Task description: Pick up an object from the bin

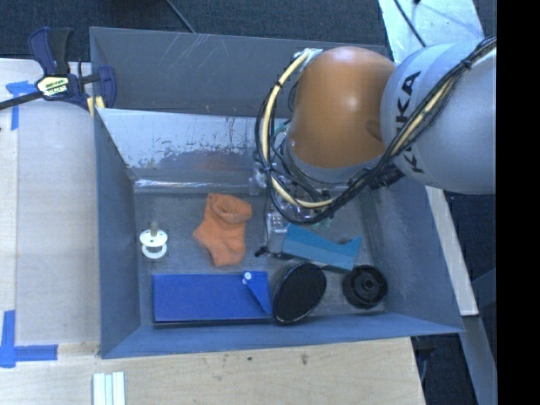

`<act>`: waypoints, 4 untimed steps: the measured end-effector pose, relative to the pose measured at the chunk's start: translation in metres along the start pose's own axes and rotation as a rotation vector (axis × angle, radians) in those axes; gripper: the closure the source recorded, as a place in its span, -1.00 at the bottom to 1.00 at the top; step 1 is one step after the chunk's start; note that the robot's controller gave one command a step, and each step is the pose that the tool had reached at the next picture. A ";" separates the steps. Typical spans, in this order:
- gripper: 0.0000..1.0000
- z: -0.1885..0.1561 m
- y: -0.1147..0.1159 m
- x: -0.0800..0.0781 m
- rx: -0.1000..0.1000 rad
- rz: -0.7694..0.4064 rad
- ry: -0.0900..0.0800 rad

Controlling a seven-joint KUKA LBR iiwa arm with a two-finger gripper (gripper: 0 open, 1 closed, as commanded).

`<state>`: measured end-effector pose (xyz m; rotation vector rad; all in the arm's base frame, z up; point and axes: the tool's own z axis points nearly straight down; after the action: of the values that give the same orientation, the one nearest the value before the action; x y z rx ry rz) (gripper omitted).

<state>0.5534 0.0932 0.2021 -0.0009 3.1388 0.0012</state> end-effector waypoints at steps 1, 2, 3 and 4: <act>-1.00 0.030 0.015 -0.019 0.000 -0.037 -0.008; -1.00 0.064 0.027 -0.048 0.000 -0.171 0.003; -1.00 0.077 0.023 -0.045 0.001 -0.307 -0.002; 1.00 0.131 0.024 -0.055 -0.001 -0.128 -0.001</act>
Offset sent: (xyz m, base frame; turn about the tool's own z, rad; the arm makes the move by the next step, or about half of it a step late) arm 0.0627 0.0308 -0.0717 -0.2061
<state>0.6091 0.1177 0.0716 -0.2019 3.1309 0.0023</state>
